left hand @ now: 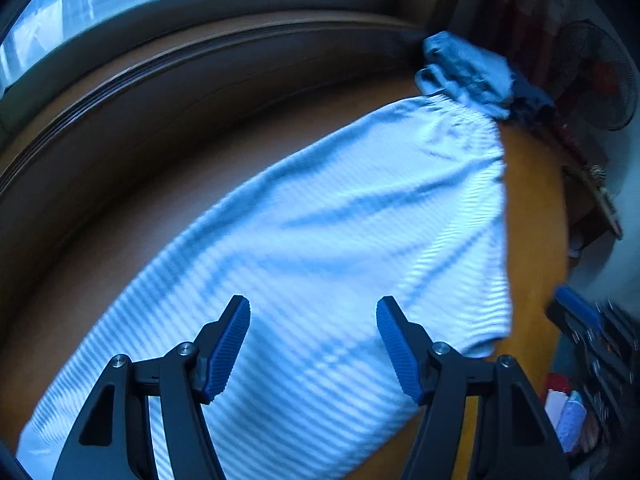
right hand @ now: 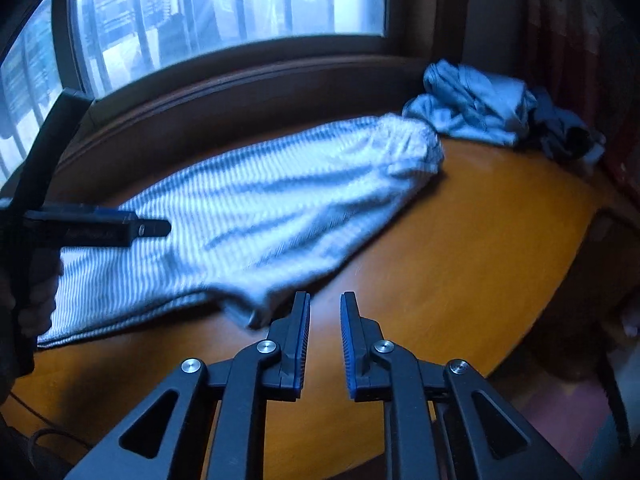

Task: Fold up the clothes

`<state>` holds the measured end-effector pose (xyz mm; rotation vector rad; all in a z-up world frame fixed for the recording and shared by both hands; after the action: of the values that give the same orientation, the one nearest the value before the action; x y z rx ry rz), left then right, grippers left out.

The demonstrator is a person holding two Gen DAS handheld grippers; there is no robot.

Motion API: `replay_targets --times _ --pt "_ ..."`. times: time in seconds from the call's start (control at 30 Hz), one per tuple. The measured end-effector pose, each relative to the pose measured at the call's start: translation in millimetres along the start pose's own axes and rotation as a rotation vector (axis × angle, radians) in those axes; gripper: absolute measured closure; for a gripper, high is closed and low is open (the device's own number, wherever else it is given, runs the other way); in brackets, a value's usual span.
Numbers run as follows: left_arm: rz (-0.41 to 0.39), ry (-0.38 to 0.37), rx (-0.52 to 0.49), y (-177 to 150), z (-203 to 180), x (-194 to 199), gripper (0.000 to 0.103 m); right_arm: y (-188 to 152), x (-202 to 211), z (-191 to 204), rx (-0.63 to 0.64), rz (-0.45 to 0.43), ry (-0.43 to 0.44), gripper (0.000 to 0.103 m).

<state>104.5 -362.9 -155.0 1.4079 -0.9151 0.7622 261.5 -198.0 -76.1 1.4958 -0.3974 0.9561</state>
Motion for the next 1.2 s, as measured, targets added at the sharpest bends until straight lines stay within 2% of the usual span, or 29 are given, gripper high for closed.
replay_targets --times 0.1,0.23,0.37,0.47,0.57,0.63,0.67,0.73,0.8,0.87,0.9,0.97,1.03,1.07,1.1,1.2 --pt "0.001 -0.006 -0.024 5.0 -30.7 -2.6 0.039 25.7 -9.0 -6.7 0.066 0.029 0.080 0.082" --pt "0.027 -0.013 -0.008 8.5 -61.6 -14.9 0.039 54.8 -29.0 -15.6 0.182 0.080 0.173 0.081" --pt "0.067 0.040 0.065 10.0 -74.6 -28.8 0.039 68.5 -56.1 -20.3 0.305 0.152 0.289 0.081" --pt "0.082 0.128 0.103 4.0 -79.7 -32.5 0.038 70.2 -80.7 -15.5 0.417 0.220 0.390 0.081" --pt "0.090 0.187 0.183 -3.1 -81.2 -29.5 0.038 64.1 -107.6 -19.7 0.535 0.293 0.389 0.081" --pt "0.098 0.205 0.234 -7.2 -80.1 -27.6 0.036 68.5 -110.7 -28.4 0.567 0.287 0.433 0.083" --pt "0.099 0.213 0.247 -8.9 -80.3 -26.8 0.035 72.1 -111.7 -35.9 0.574 0.292 0.433 0.087" --pt "0.099 0.233 0.268 -12.6 -82.7 -25.5 0.034 82.0 -115.1 -55.9 0.584 0.283 0.398 0.087" --pt "0.101 0.245 0.281 -14.1 -85.6 -24.6 0.034 90.9 -116.9 -72.4 0.523 0.313 0.453 0.088" --pt "0.106 0.261 0.312 -15.8 -88.6 -21.9 0.035 96.2 -113.2 -74.7 0.510 0.329 0.470 0.088" --pt "0.105 0.265 0.332 -15.2 -89.1 -20.0 0.036 100.1 -107.7 -71.3 0.529 0.322 0.475 0.084" --pt "0.084 0.258 0.345 -11.3 -92.9 -16.2 0.036 108.1 -94.5 -57.1 0.600 0.293 0.497 0.084" --pt "0.062 0.239 0.347 -6.3 -100.2 -13.5 0.036 117.6 -85.1 -37.0 0.689 0.257 0.518 0.077" --pt "0.053 0.225 0.347 -4.4 -104.5 -12.7 0.036 122.0 -84.3 -28.3 0.724 0.241 0.519 0.067" --pt "0.044 0.200 0.347 -2.7 -110.4 -12.5 0.036 125.7 -85.9 -20.4 0.755 0.229 0.519 0.061" --pt "0.037 0.153 0.351 -3.7 -120.0 -15.3 0.036 137.4 -103.2 3.4 0.833 0.215 0.521 0.061"
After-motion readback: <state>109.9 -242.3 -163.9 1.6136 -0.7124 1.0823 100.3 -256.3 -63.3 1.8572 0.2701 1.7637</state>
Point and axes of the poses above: each gripper's, at about its wrist camera, not at the fingertips, and x roughly against the way its jaws point, z to its left, y to its top, the point moved 7 cm from there along -x, roughly the way its jaws point, and after that the axes turned 6 degrees about y, right-handed, at the moved point
